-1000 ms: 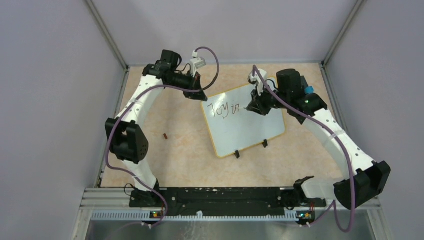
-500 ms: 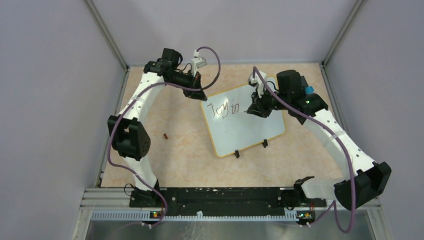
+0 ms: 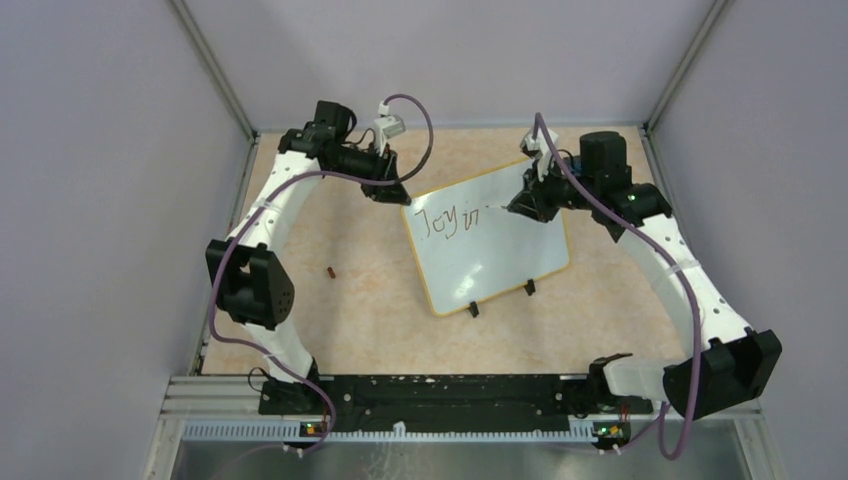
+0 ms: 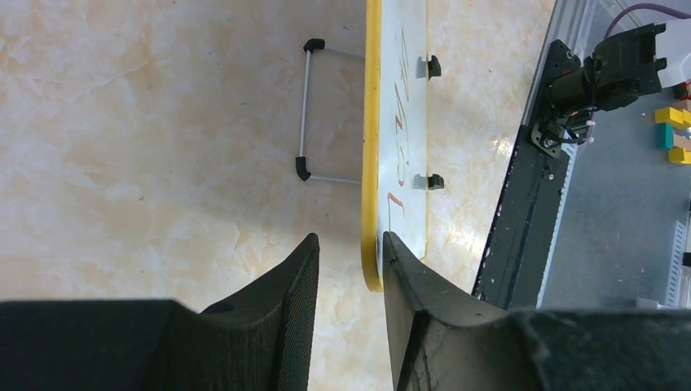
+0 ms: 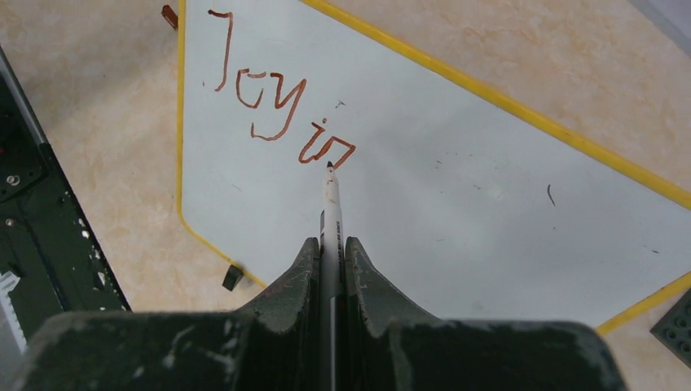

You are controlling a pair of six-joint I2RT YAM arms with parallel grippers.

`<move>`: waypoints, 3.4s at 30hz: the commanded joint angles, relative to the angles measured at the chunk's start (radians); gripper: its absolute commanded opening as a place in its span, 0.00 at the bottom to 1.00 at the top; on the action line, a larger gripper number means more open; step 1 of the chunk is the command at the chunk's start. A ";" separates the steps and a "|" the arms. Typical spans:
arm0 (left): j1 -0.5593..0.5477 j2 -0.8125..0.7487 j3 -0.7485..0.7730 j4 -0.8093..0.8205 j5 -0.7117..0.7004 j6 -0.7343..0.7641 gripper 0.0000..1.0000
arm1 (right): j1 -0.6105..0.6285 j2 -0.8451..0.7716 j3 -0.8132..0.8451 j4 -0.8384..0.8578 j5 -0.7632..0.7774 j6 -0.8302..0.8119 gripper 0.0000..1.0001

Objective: Write a sentence on the whiteboard

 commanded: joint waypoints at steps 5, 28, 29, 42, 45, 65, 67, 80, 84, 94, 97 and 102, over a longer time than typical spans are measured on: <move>0.005 -0.028 -0.015 0.048 0.058 -0.021 0.40 | -0.024 -0.024 -0.039 0.101 -0.053 0.013 0.00; -0.001 -0.018 -0.037 0.057 0.083 -0.030 0.34 | -0.005 0.036 -0.073 0.152 0.109 -0.021 0.00; -0.002 -0.017 -0.037 0.058 0.083 -0.030 0.32 | -0.004 0.036 -0.072 0.156 0.110 -0.020 0.00; -0.006 -0.014 -0.036 0.061 0.086 -0.033 0.08 | 0.005 0.060 -0.020 0.157 0.095 -0.012 0.00; -0.006 -0.016 -0.036 0.061 0.085 -0.033 0.02 | 0.015 0.062 -0.011 0.157 0.098 -0.012 0.00; -0.006 -0.019 -0.044 0.070 0.071 -0.043 0.00 | 0.030 0.093 -0.017 0.162 0.151 -0.021 0.00; -0.006 -0.019 -0.044 0.071 0.072 -0.043 0.00 | 0.032 0.085 -0.027 0.158 0.150 -0.023 0.00; -0.006 -0.018 -0.037 0.072 0.066 -0.046 0.00 | 0.049 0.014 -0.156 0.146 0.138 -0.020 0.00; -0.006 -0.018 -0.039 0.071 0.066 -0.048 0.00 | 0.058 0.002 -0.170 0.153 0.145 -0.017 0.00; -0.006 -0.020 -0.040 0.072 0.062 -0.050 0.00 | 0.058 0.024 -0.093 0.169 0.173 0.001 0.00; -0.006 -0.021 -0.040 0.072 0.063 -0.050 0.00 | 0.057 0.032 -0.076 0.176 0.185 0.005 0.00; -0.006 -0.019 -0.040 0.074 0.058 -0.050 0.00 | 0.049 0.043 -0.054 0.177 0.197 0.005 0.00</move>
